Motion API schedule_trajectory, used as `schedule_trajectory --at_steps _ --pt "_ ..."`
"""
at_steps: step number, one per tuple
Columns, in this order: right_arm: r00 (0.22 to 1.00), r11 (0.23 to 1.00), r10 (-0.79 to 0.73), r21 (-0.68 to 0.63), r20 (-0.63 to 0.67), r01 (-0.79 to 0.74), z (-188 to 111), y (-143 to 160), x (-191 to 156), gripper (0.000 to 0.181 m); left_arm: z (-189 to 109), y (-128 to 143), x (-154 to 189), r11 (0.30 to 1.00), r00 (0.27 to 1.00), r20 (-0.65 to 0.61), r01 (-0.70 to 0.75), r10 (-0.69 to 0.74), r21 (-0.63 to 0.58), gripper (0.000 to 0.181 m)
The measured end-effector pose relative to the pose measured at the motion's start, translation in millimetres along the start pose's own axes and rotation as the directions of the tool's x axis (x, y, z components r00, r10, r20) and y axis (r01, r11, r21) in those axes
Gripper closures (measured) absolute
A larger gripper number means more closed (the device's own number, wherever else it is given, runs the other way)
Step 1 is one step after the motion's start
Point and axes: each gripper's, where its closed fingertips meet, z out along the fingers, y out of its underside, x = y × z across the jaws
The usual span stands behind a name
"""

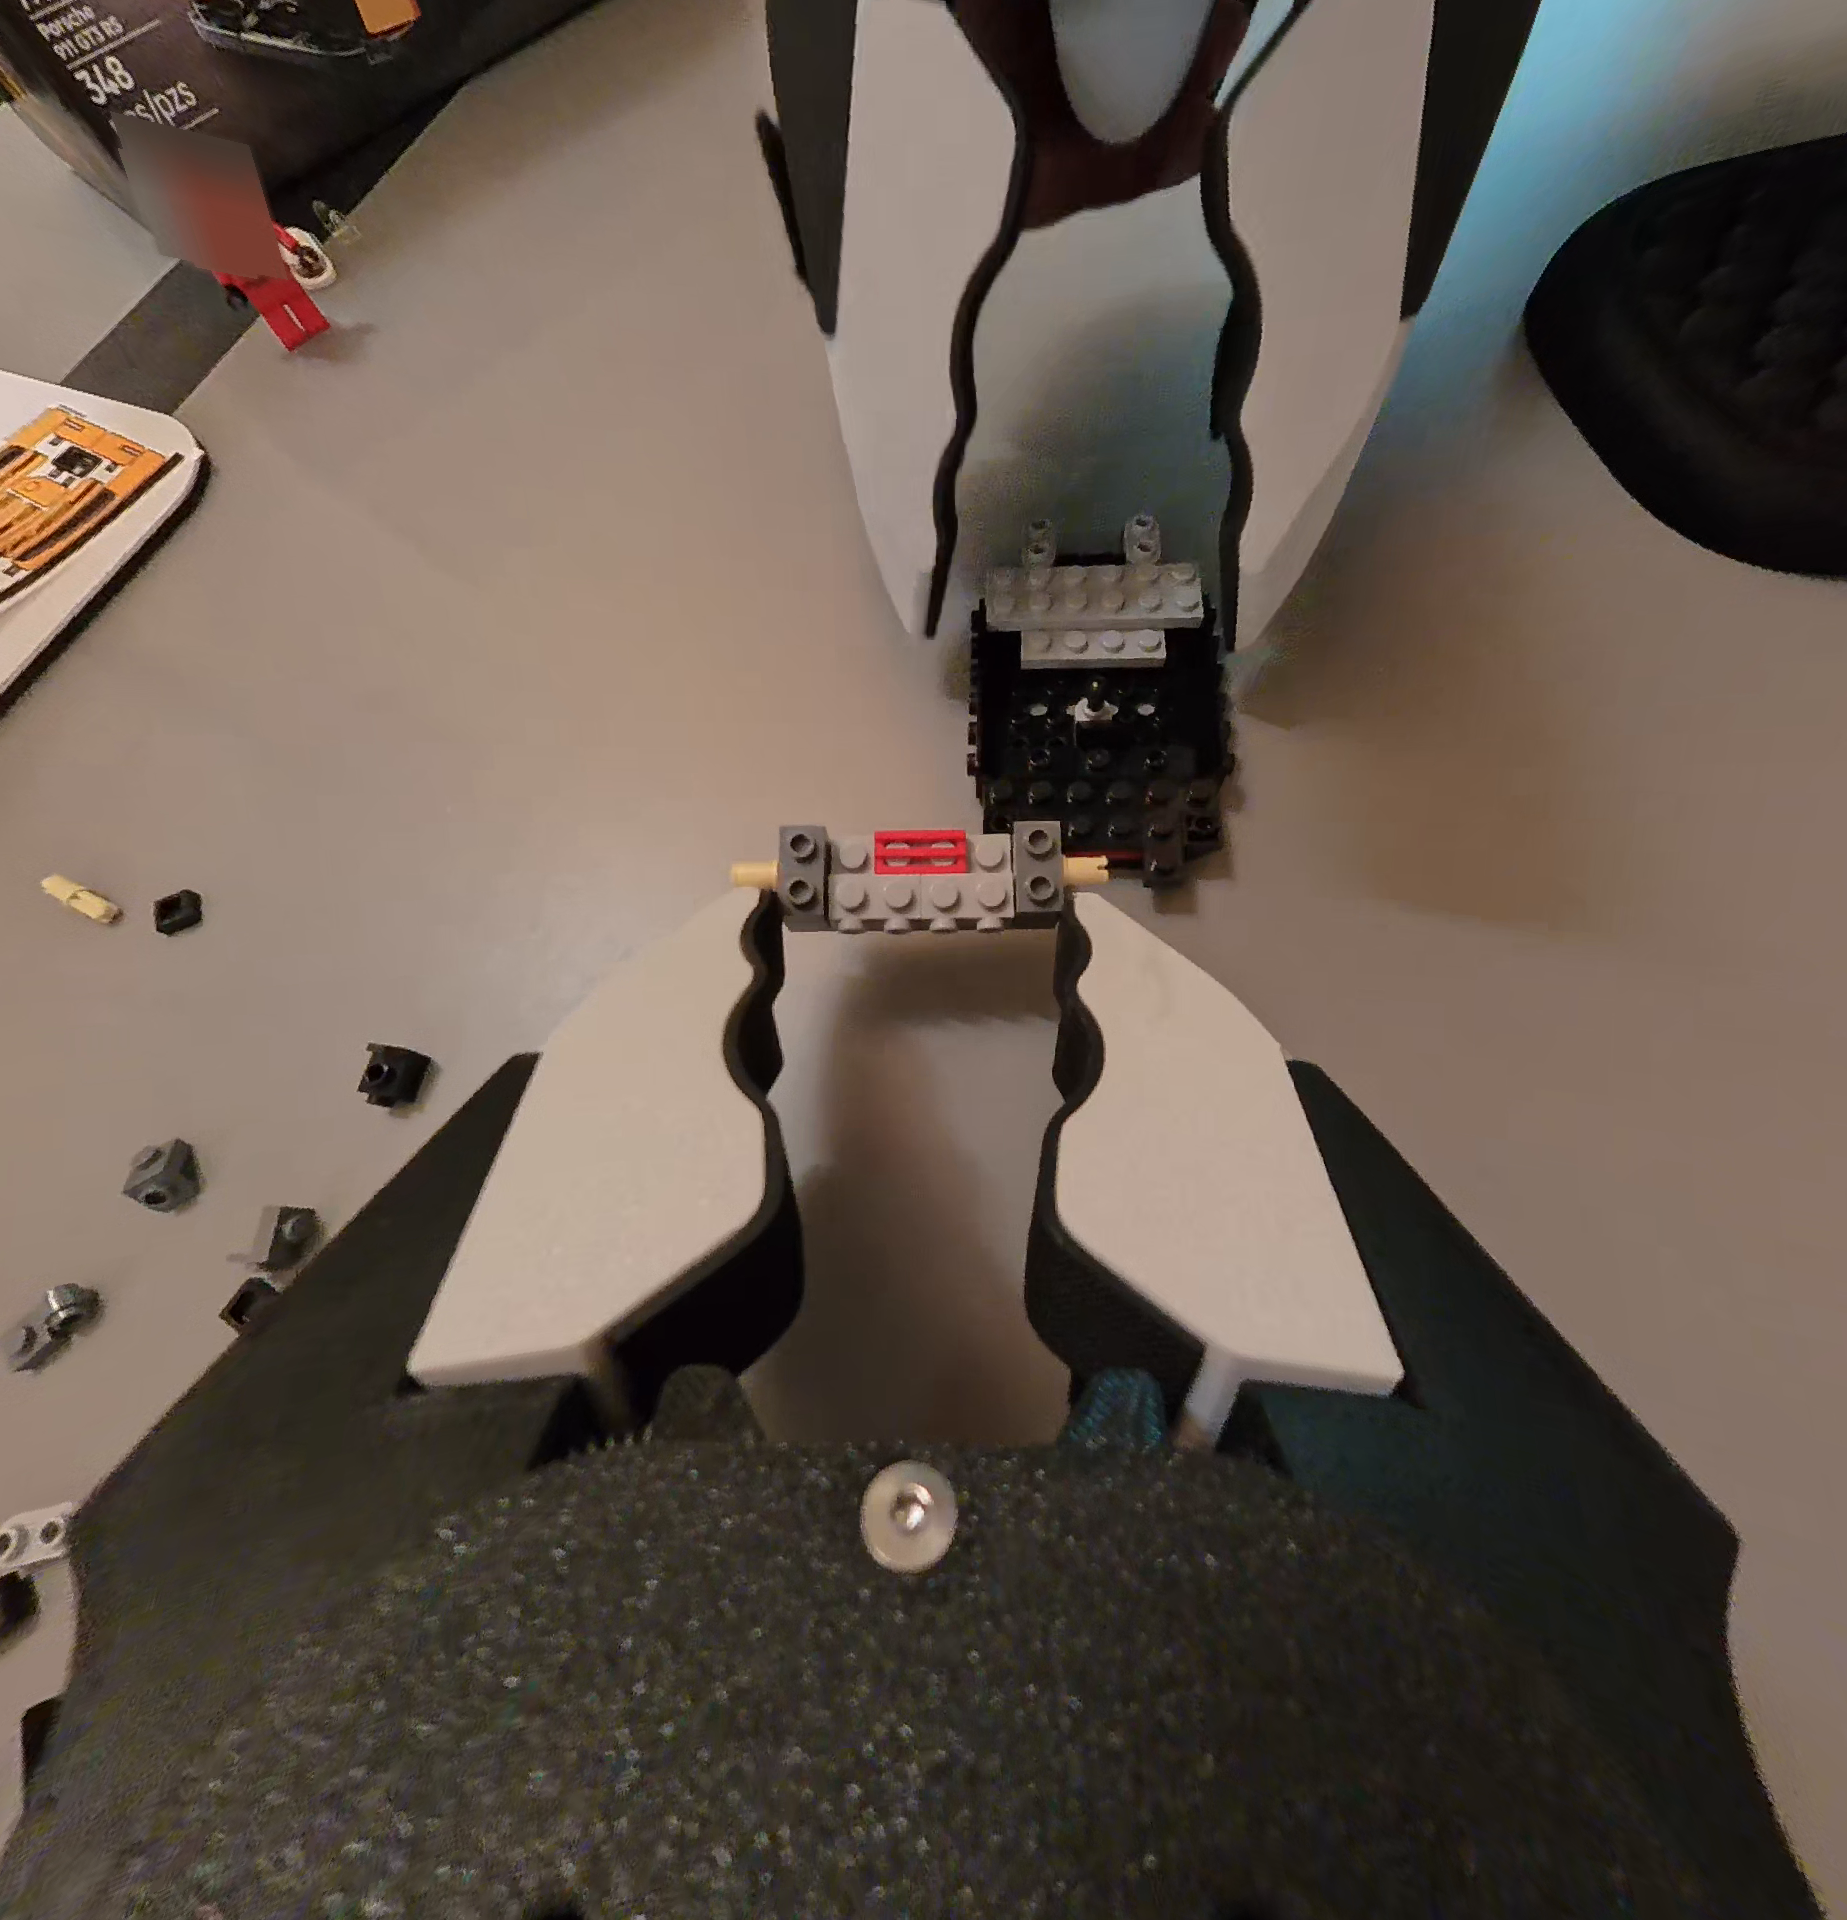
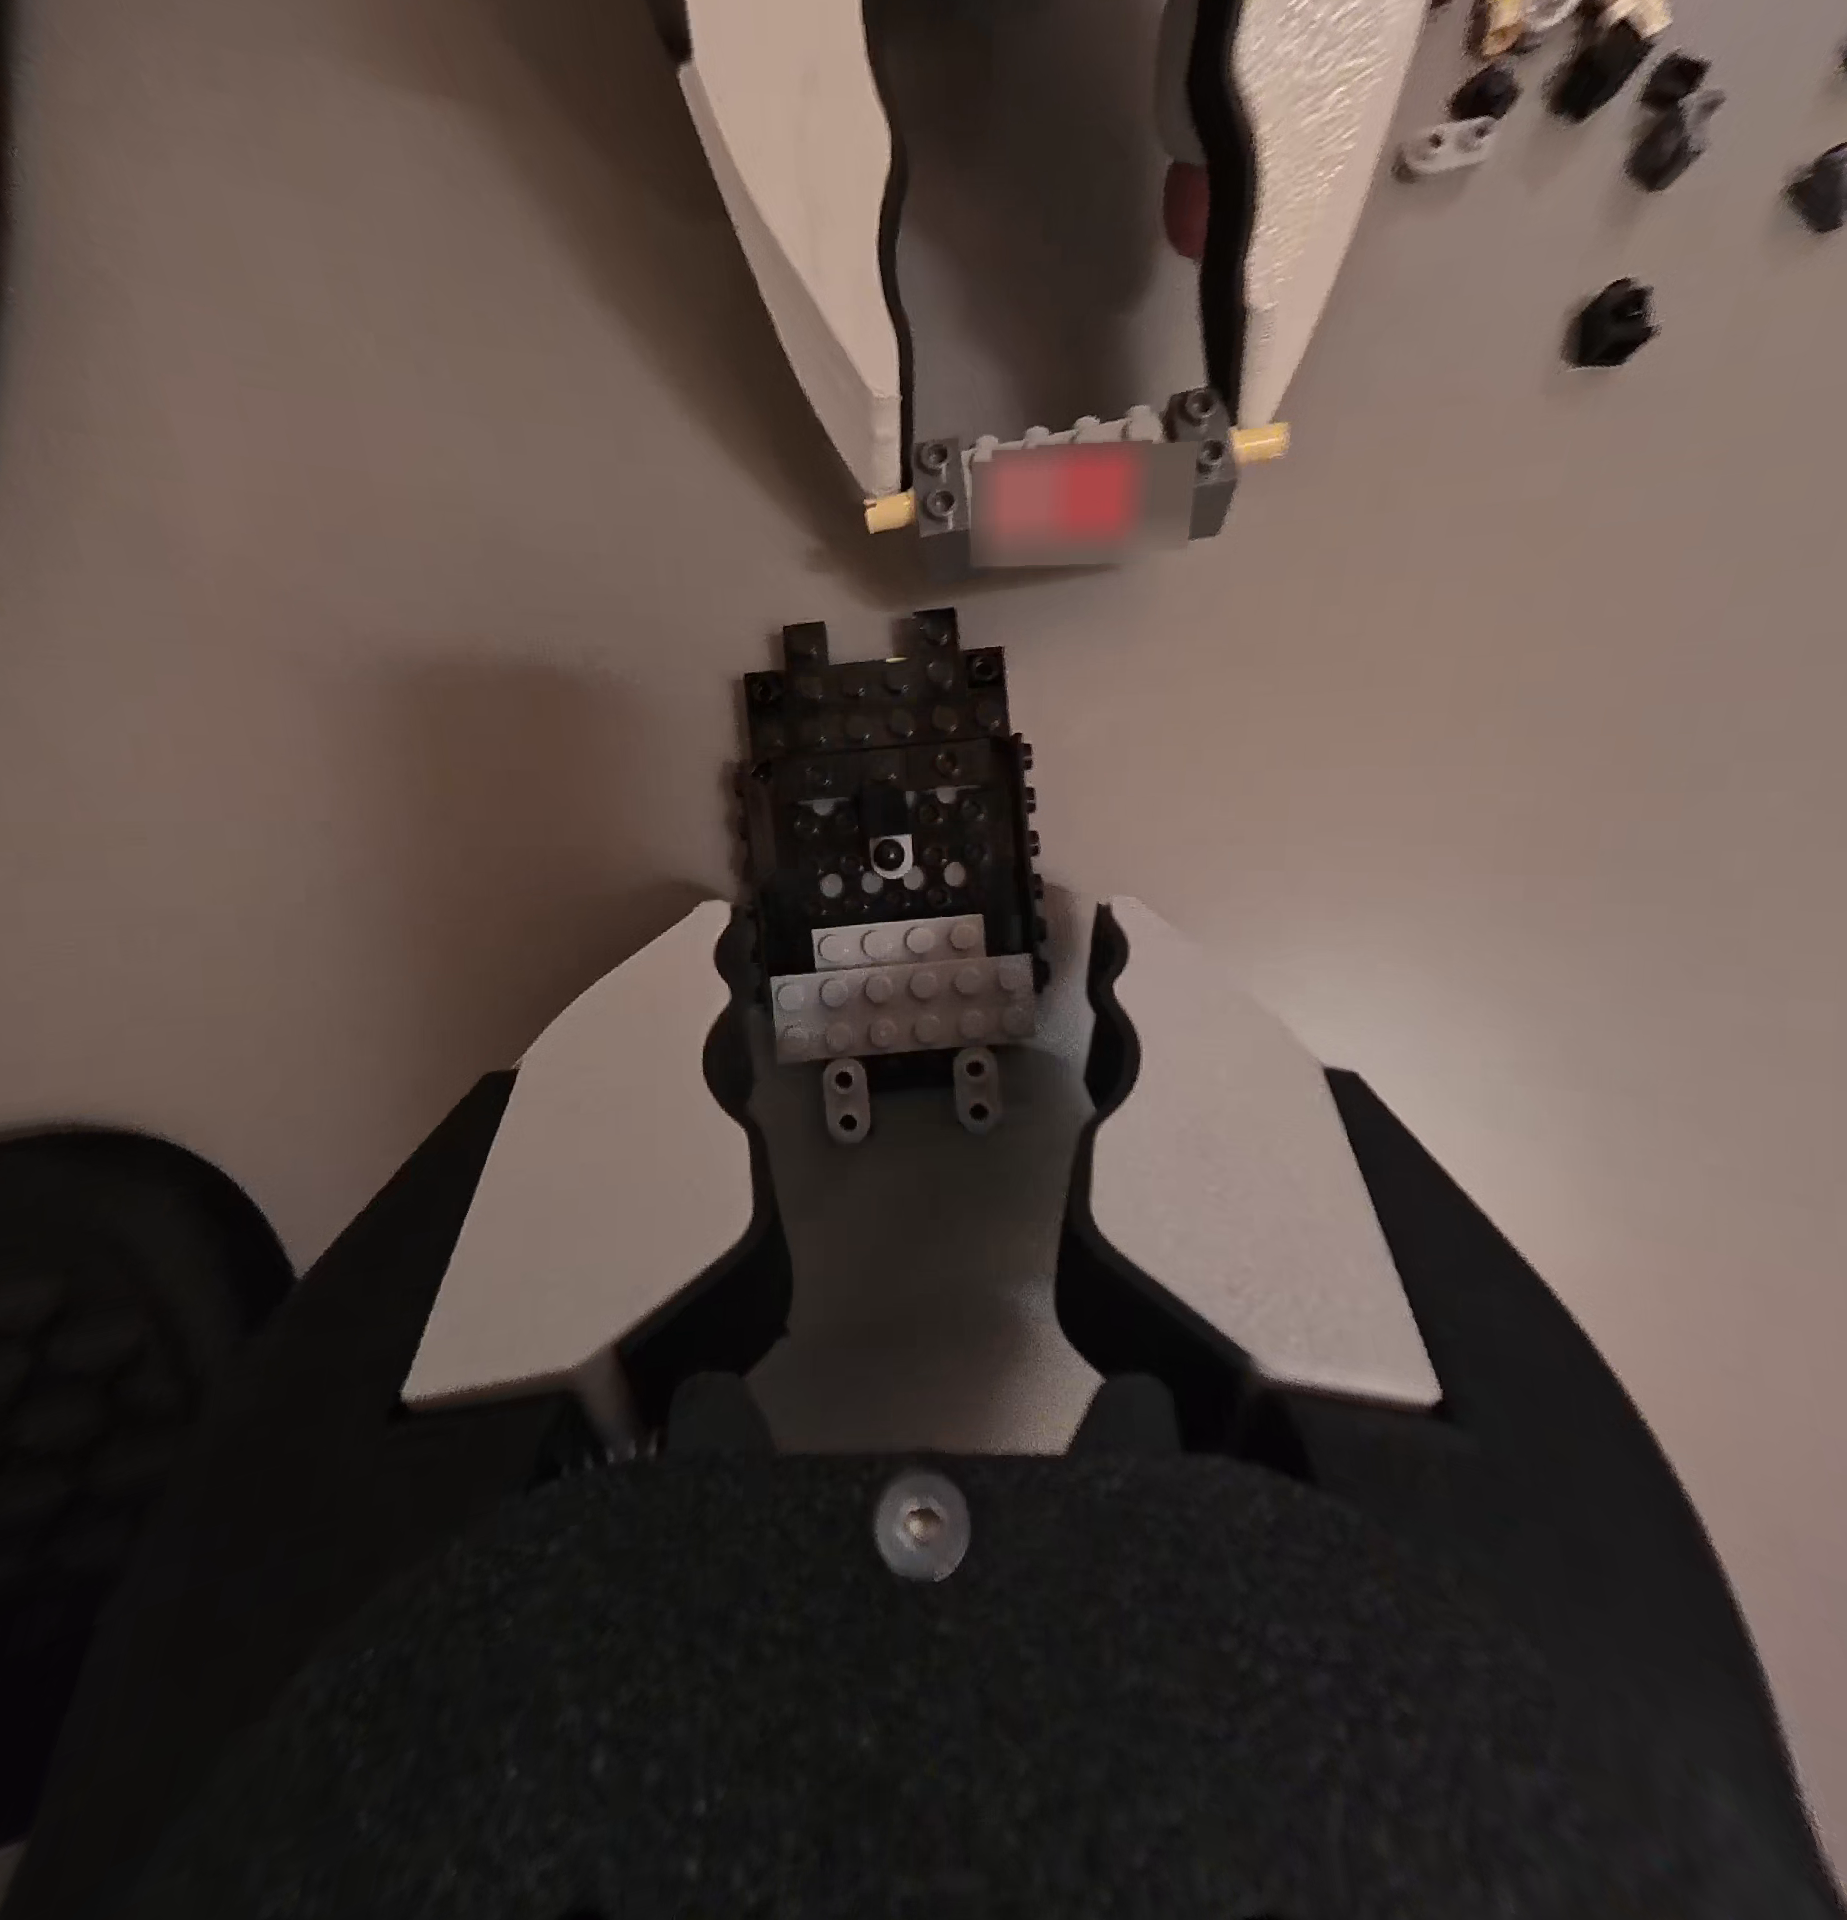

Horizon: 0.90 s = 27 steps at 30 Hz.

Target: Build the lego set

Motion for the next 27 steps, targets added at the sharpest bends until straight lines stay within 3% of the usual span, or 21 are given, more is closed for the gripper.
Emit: schedule_trajectory --at_steps 9,14,27 --pt "0.972 0.992 0.122 0.054 -0.199 -0.114 -27 15 0 0.113 -2 -1 -2 1.0 1.0 0.008 -0.006 0.006 0.003 0.131" --pt "0.957 0.978 0.199 0.108 -0.211 -0.18 -18 26 -9 0.118 -1 0 -1 1.0 1.0 0.008 -0.012 0.012 -0.001 0.131" --pt "0.93 0.97 0.233 0.135 -0.284 -0.202 -21 31 18 0.126 -2 0 -3 1.0 0.999 0.031 -0.028 0.028 0.0 0.131"
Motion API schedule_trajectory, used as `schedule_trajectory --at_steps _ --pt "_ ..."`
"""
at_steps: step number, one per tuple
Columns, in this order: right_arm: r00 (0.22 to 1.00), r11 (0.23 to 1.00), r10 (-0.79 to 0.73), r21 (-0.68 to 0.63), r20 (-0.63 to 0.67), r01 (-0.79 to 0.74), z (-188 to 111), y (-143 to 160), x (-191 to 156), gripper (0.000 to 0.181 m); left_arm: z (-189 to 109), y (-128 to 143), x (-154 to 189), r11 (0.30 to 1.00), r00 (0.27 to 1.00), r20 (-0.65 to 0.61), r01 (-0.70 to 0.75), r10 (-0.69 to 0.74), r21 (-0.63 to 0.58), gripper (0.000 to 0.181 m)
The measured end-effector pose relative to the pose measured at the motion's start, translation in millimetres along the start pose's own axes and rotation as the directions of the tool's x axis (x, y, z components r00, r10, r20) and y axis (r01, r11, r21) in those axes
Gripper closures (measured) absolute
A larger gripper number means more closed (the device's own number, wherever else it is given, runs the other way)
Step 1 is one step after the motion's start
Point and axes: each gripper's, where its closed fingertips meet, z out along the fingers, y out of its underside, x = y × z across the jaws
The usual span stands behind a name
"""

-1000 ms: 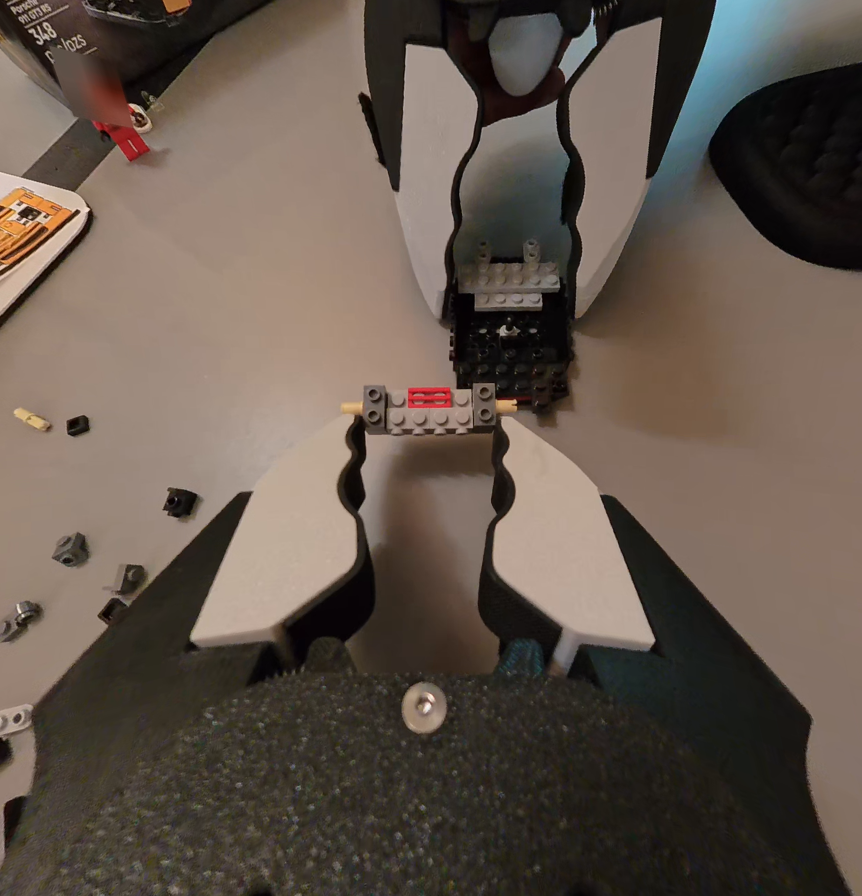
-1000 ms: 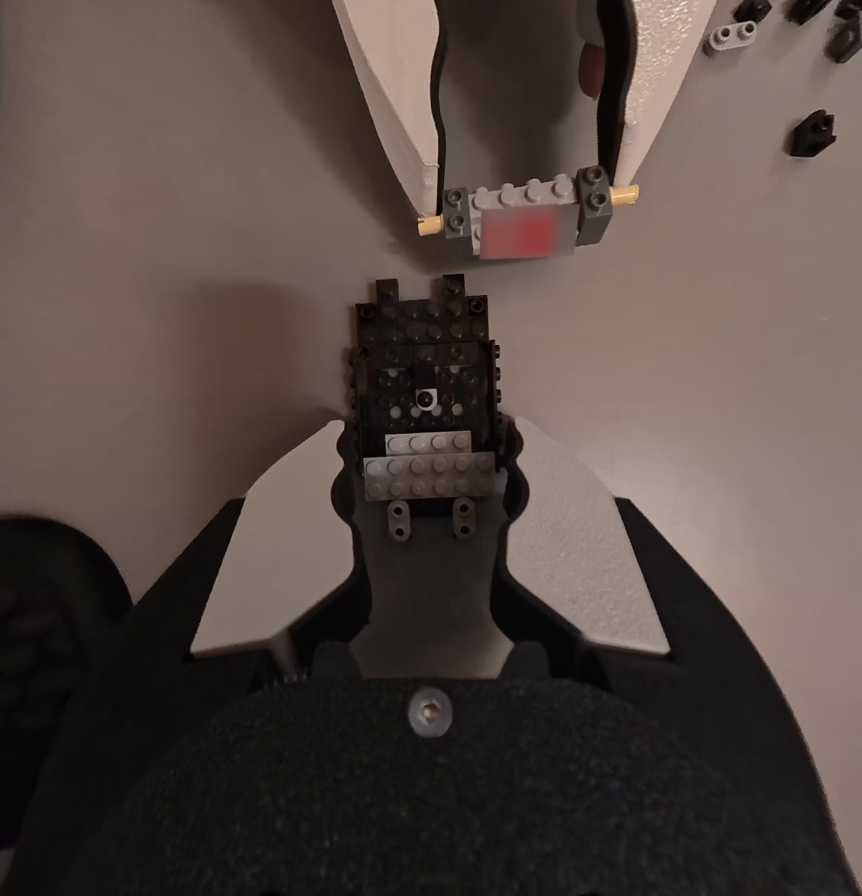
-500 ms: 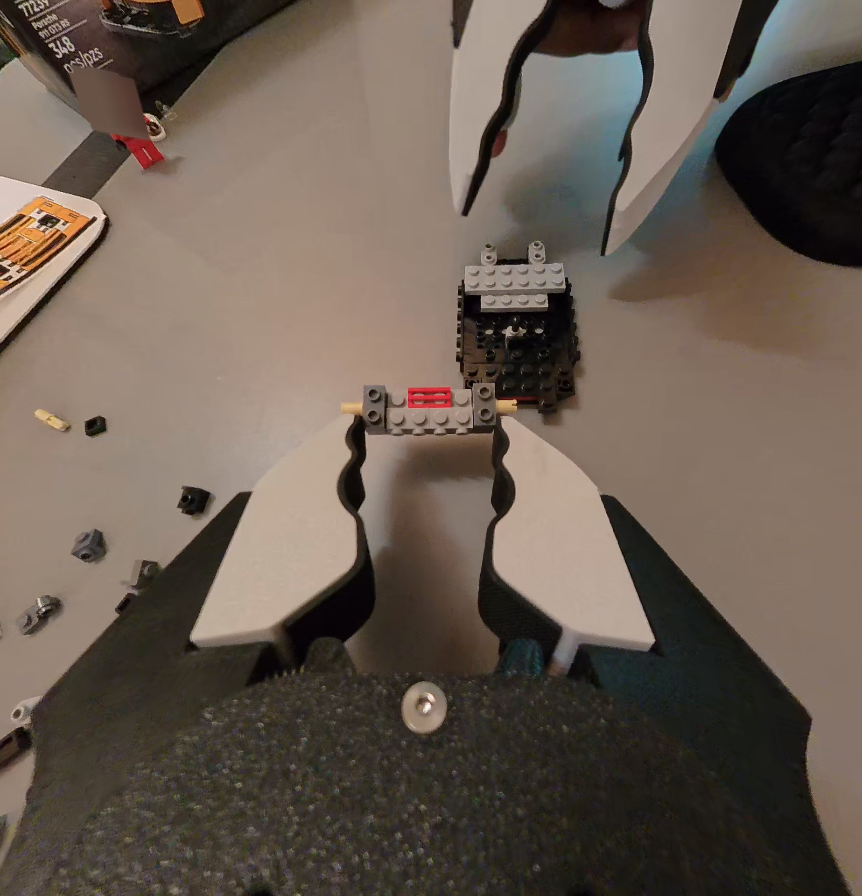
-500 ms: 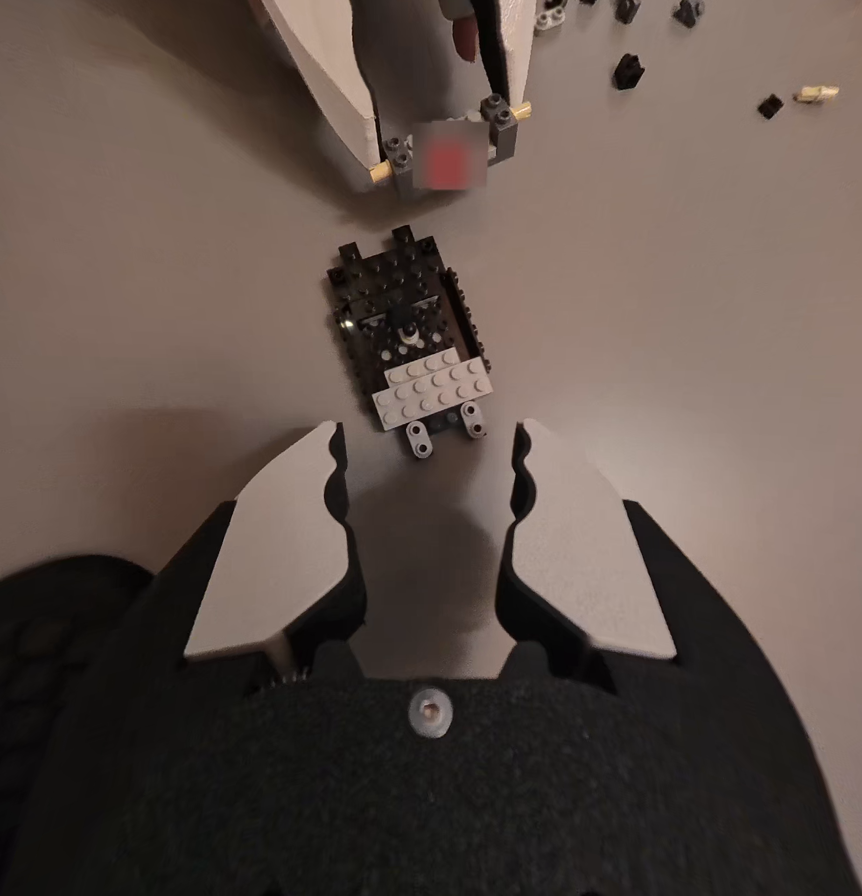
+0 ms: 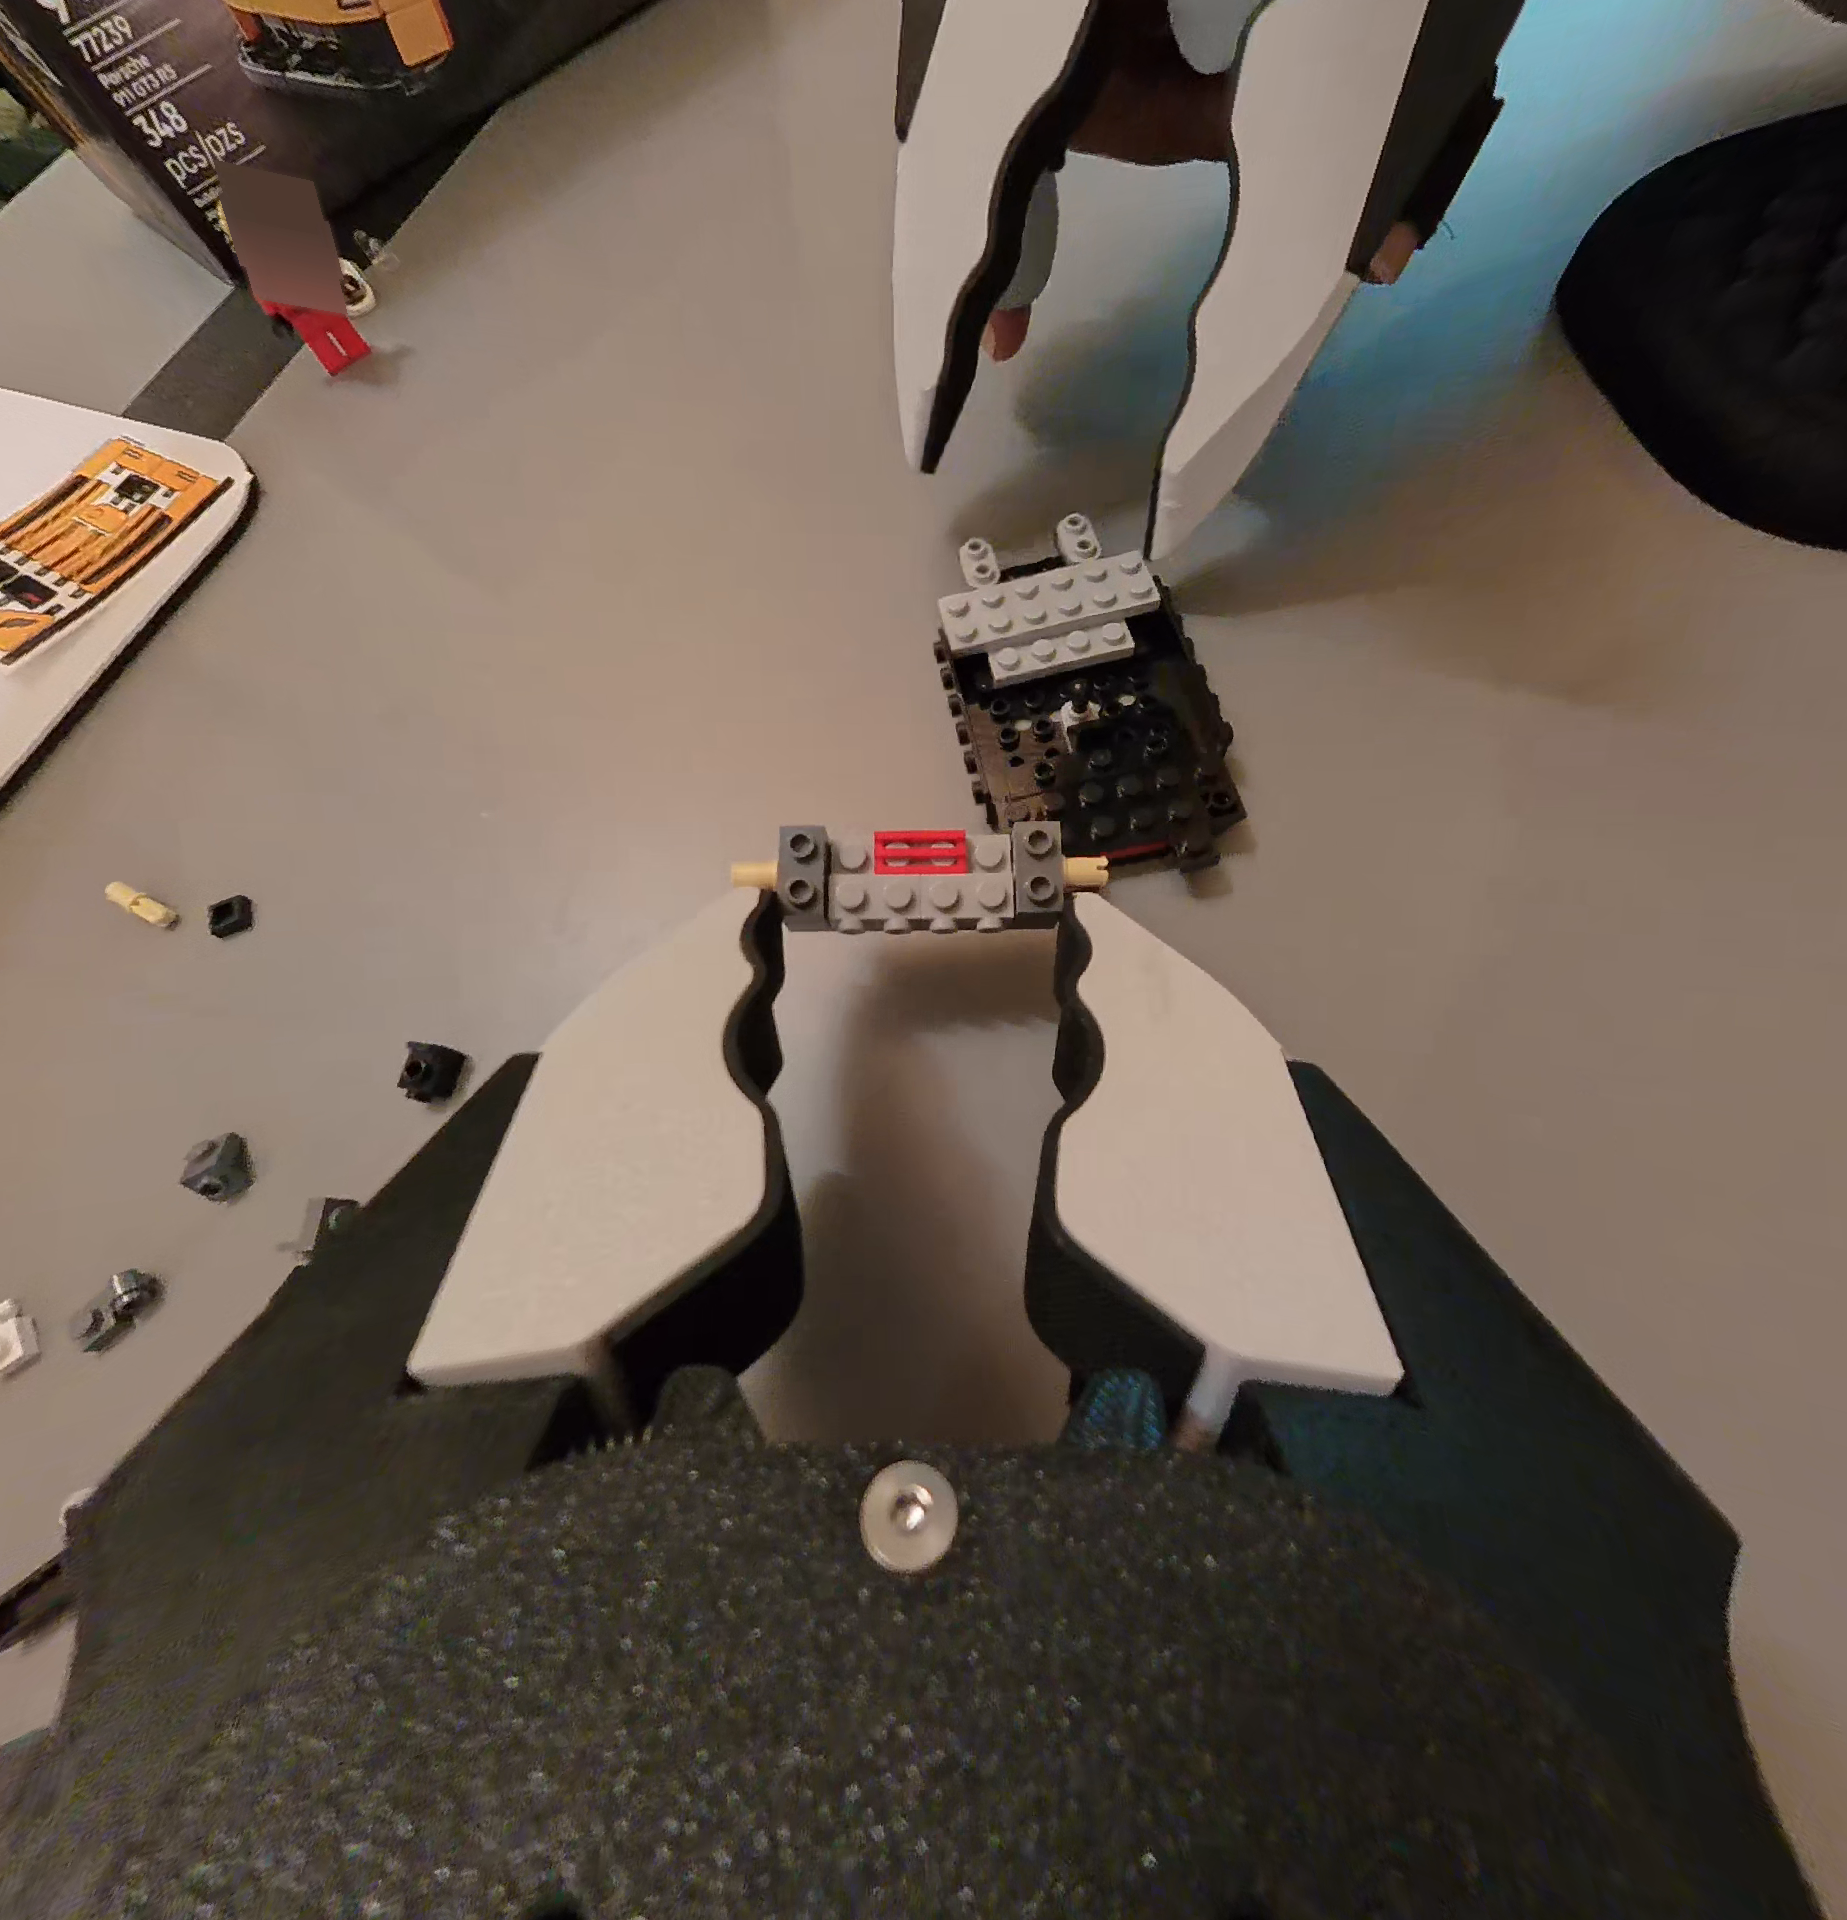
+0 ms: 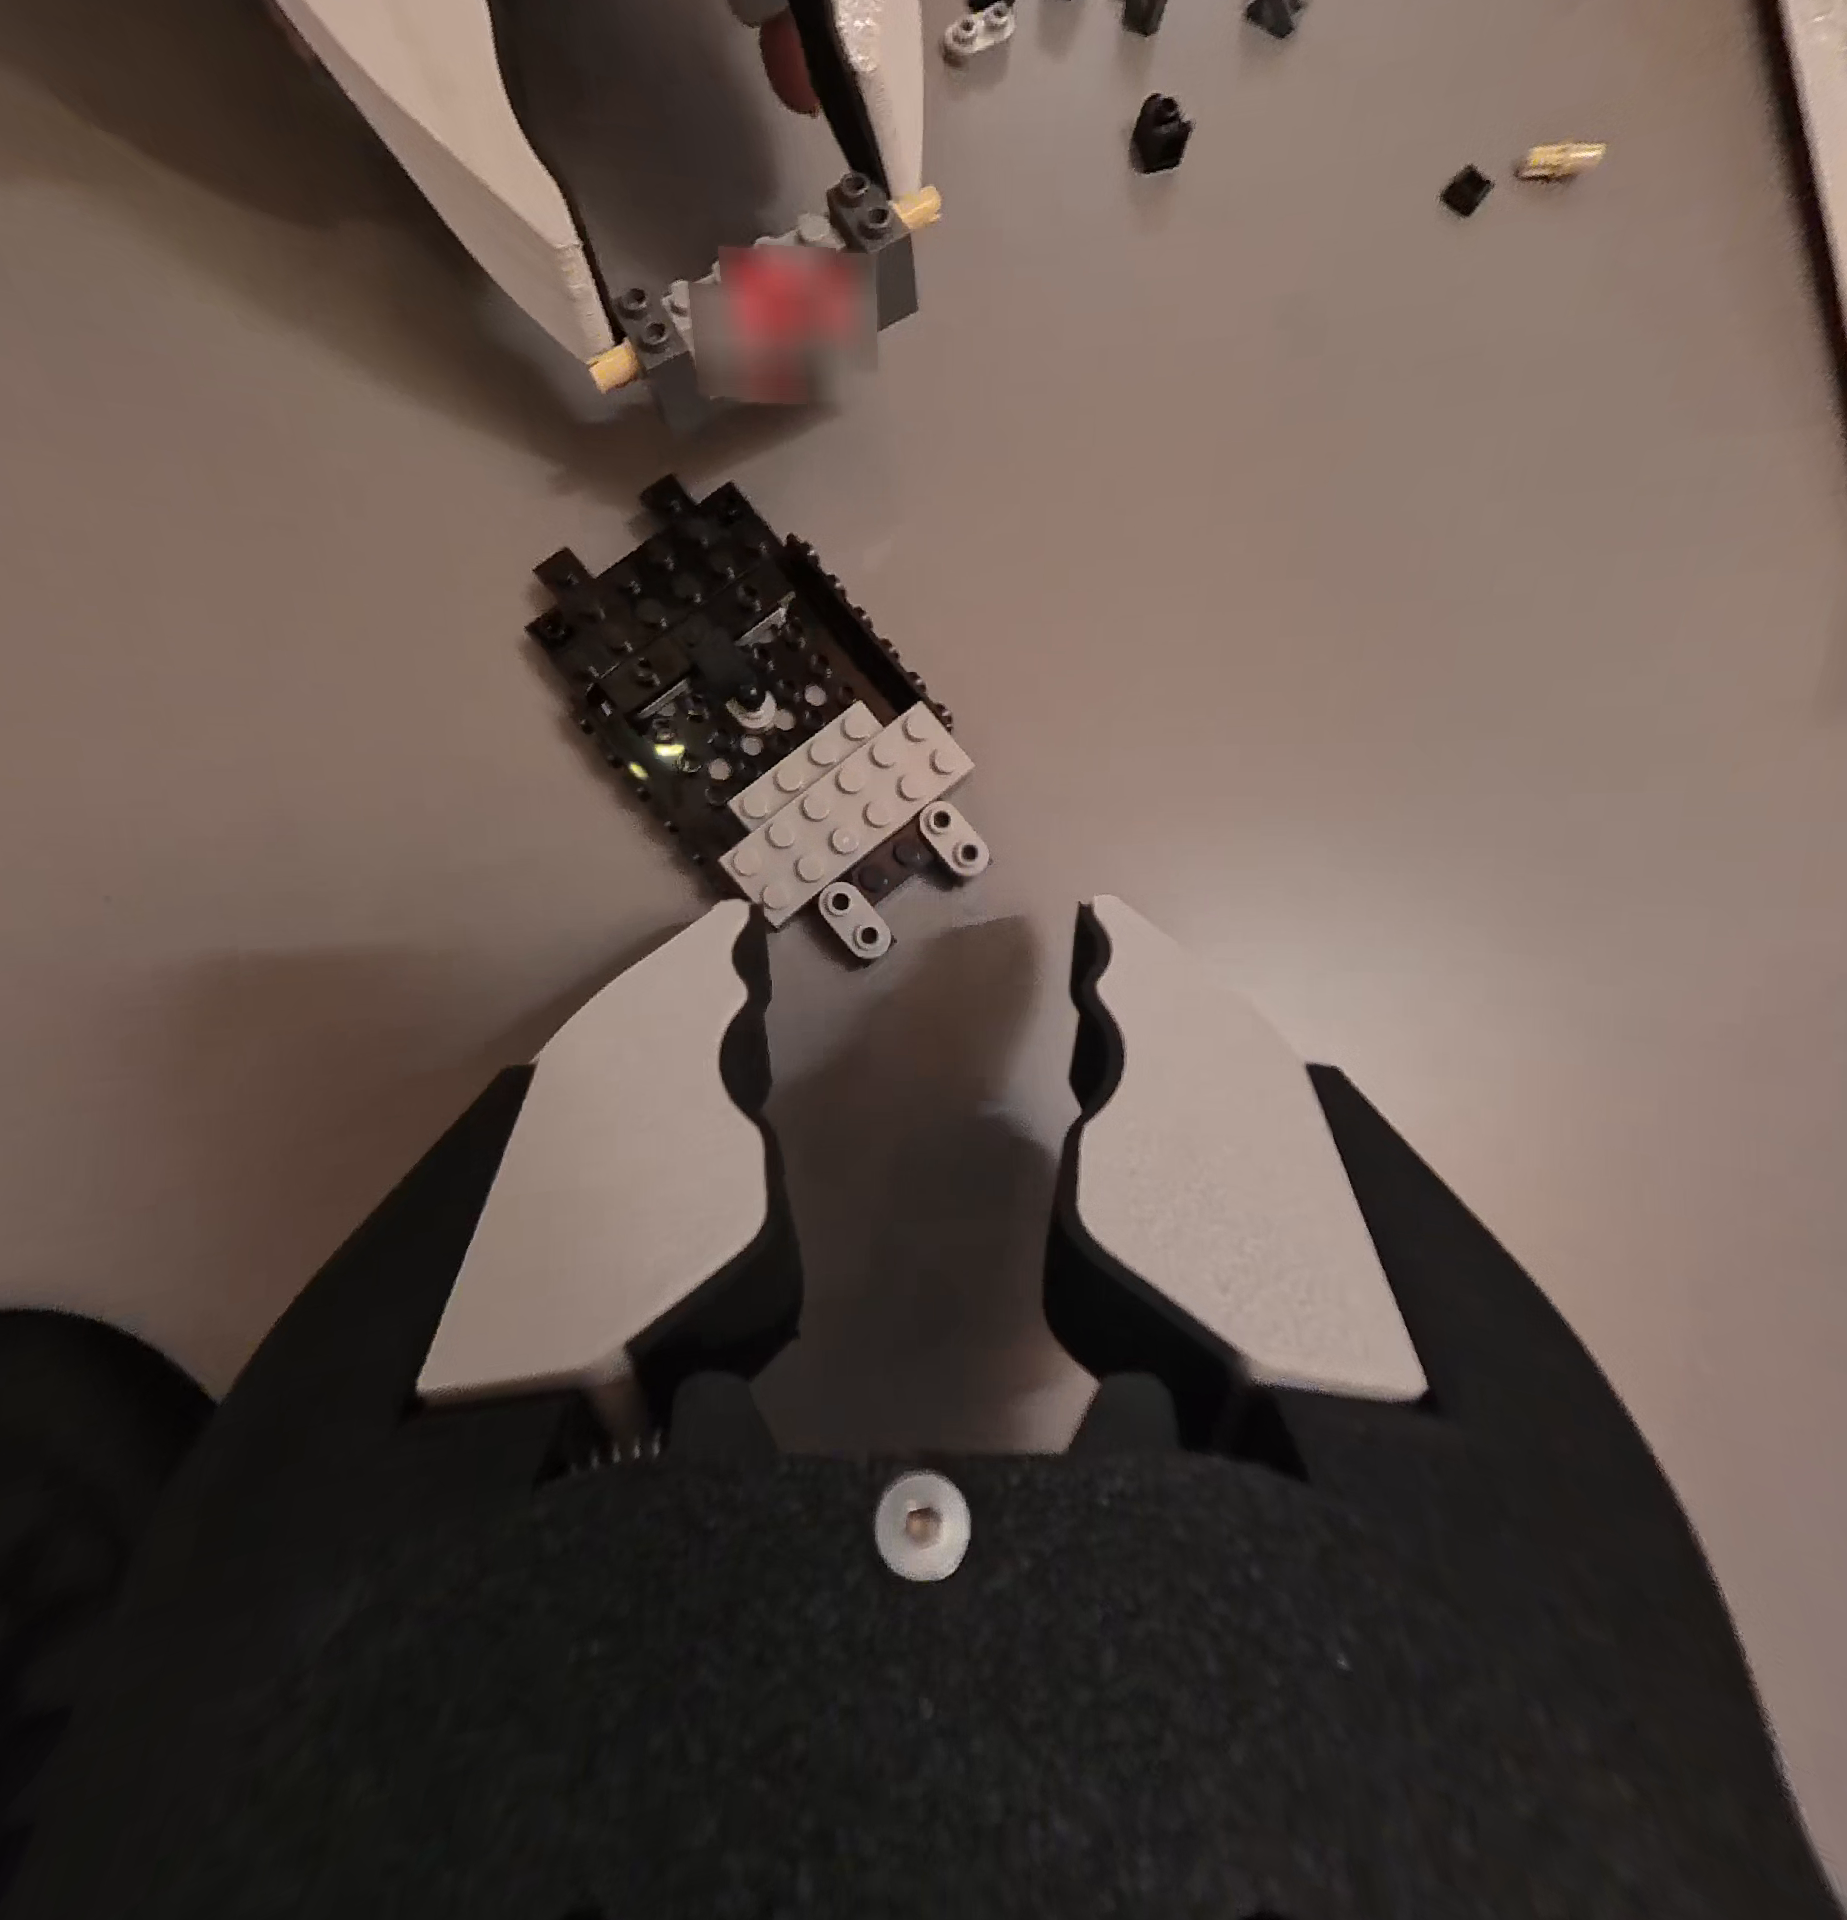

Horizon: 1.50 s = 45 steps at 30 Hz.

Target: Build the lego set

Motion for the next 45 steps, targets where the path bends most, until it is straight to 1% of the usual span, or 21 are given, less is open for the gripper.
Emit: schedule_trajectory --at_steps 5,10,14,22,26,30,32,35,36,38,40,41,43,45 --pt "0.995 0.99 0.087 0.117 -0.044 -0.082 -14 -9 3 0.125 -1 -2 -2 1.0 1.0 0.006 0.0 0.0 0.011 0.131" --pt "0.975 0.954 0.201 0.245 -0.093 -0.173 -27 -13 4 0.125 -4 -5 -5 1.0 1.0 0.015 0.01 -0.011 0.028 0.131" --pt "0.969 0.931 0.224 0.316 -0.101 -0.182 -28 -18 -6 0.126 -4 -6 -2 0.999 1.0 0.0 0.03 -0.03 0.031 0.131" --pt "0.98 0.924 0.185 0.351 -0.068 -0.15 -18 -33 -21 0.129 0 -5 9 1.0 0.999 -0.032 0.0 0.0 0.002 0.131" --pt "0.981 0.932 0.175 0.335 -0.087 -0.136 -10 -28 -22 0.13 2 -1 20 0.999 0.997 -0.072 -0.002 -0.001 -0.036 0.131" --pt "0.976 0.922 0.196 0.358 -0.096 -0.149 -11 -27 -19 0.134 2 10 14 0.989 0.999 -0.002 0.051 -0.052 -0.137 0.131" --pt "0.973 0.918 0.203 0.367 -0.107 -0.151 -13 -27 -16 0.134 1 17 17 0.978 0.996 -0.011 0.084 -0.087 -0.193 0.131" --pt "0.971 0.912 0.213 0.379 -0.113 -0.156 -15 -27 -14 0.135 2 21 21 0.973 0.998 -0.009 0.061 -0.065 -0.221 0.131" --pt "0.97 0.911 0.215 0.381 -0.115 -0.157 -16 -27 -13 0.136 2 20 22 0.973 0.998 -0.008 0.056 -0.06 -0.224 0.125" --pt "0.968 0.91 0.219 0.383 -0.119 -0.159 -16 -27 -12 0.136 1 17 25 0.974 0.998 -0.024 0.052 -0.059 -0.219 0.114" --pt "0.967 0.908 0.224 0.387 -0.124 -0.16 -17 -27 -11 0.136 -3 13 23 0.978 0.998 -0.029 0.047 -0.054 -0.203 0.111" --pt "0.966 0.906 0.226 0.391 -0.128 -0.16 -18 -27 -10 0.136 -6 8 20 0.983 0.998 -0.024 0.047 -0.052 -0.176 0.111" --pt "0.962 0.899 0.236 0.406 -0.137 -0.163 -20 -29 -7 0.136 -15 -9 3 0.995 0.997 0.031 0.068 -0.066 -0.07 0.119" --pt "0.954 0.888 0.253 0.429 -0.158 -0.164 -25 -32 -1 0.136 -31 -35 -30 0.992 0.985 0.139 0.087 -0.1 0.093 0.13"
